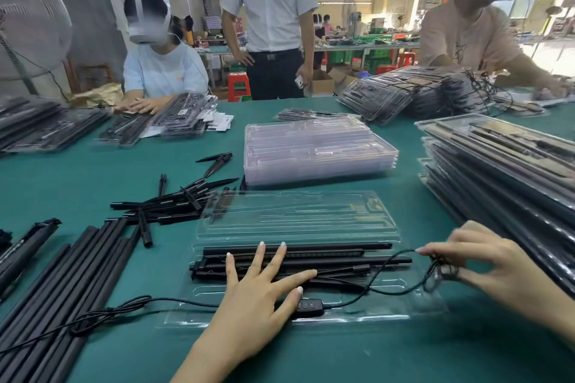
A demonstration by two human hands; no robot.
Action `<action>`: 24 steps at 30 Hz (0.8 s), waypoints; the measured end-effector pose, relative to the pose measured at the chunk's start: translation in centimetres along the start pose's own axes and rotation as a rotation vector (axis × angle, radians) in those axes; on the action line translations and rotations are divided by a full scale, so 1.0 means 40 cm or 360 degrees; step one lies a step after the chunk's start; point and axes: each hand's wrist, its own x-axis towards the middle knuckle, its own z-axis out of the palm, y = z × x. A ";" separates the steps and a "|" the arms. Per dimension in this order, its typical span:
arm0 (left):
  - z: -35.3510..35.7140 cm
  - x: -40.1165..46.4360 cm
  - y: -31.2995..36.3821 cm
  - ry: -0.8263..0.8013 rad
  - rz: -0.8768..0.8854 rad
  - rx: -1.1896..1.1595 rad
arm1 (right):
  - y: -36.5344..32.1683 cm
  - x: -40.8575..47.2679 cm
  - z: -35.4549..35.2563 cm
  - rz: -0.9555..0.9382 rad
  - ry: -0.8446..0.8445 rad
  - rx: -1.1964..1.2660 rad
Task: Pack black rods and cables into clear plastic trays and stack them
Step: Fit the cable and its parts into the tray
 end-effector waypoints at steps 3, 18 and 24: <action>-0.002 -0.004 0.003 0.0005 -0.0001 0.0007 | -0.003 0.005 0.024 0.0042 0.0110 0.0044; 0.004 -0.003 0.001 0.0033 -0.0009 0.0032 | -0.022 0.011 0.101 0.0459 0.0128 0.1152; 0.005 -0.002 0.000 0.0054 -0.0015 0.0051 | -0.021 0.009 0.140 0.0187 -0.0069 0.0360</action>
